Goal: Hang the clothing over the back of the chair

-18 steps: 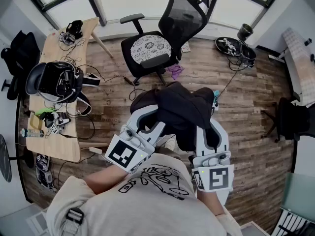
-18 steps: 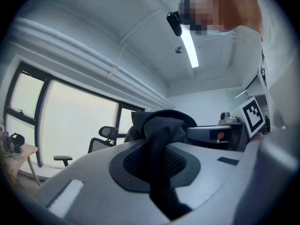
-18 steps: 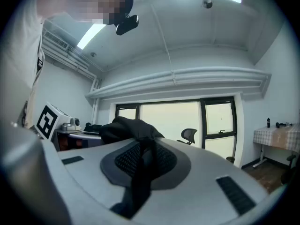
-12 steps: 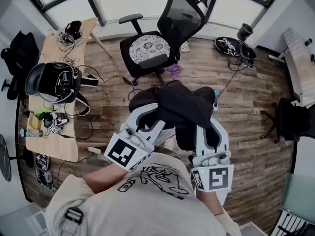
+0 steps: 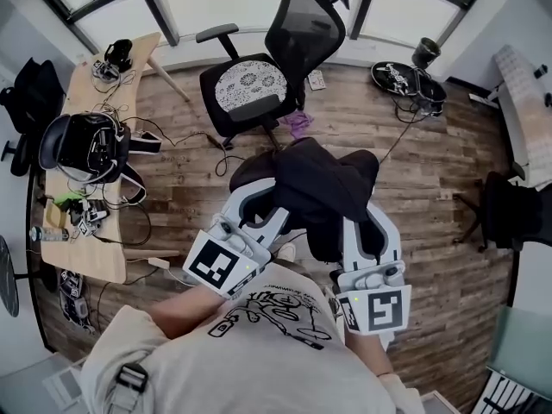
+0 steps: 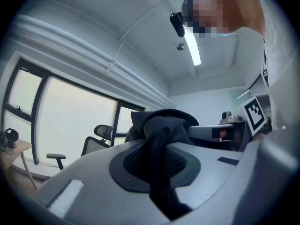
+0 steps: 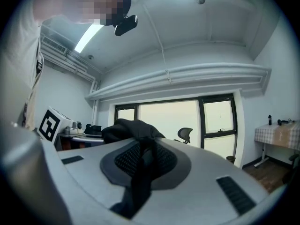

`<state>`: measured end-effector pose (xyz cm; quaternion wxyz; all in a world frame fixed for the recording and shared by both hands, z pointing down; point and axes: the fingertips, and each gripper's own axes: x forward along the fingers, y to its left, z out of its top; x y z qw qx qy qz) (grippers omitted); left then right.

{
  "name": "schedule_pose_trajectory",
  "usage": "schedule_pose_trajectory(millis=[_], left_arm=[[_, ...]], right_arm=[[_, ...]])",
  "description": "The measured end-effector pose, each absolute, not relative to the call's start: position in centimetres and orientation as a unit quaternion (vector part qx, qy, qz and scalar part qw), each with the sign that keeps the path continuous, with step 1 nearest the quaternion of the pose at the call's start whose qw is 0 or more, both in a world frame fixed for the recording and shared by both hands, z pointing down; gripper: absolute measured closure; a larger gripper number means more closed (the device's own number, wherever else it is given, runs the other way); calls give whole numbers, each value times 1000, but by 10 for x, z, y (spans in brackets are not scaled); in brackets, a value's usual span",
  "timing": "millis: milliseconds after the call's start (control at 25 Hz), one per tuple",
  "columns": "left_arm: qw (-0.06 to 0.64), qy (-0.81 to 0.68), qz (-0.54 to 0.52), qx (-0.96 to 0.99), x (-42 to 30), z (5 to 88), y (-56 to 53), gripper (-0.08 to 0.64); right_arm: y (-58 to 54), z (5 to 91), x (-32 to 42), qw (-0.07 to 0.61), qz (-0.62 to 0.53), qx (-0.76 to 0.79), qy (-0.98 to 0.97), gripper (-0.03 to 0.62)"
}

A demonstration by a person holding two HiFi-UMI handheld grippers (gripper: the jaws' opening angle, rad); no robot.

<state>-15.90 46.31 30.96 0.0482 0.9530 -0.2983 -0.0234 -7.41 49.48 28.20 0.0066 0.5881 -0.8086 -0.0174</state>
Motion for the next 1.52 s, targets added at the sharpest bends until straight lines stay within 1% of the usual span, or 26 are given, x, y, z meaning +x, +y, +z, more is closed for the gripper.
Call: schedule_pose_trajectory(millis=[240,560,1240,1520], left_arm=[[53,-298,-20,953,-137,313,452,522],[60,-300,-17,952,-135,321,408,522],[76,-288,-16,954,-174,330,212,522],[70,-274,-18,959,-181,324,163,522]], right_arm=[[483,285,-52,5,-12,588,-808,562],[438,291,-50,5,-4,588,-809,562],[236,297,-89,19,7,592,-806,562],[190,290,-97,16,-1,602,-799,563]])
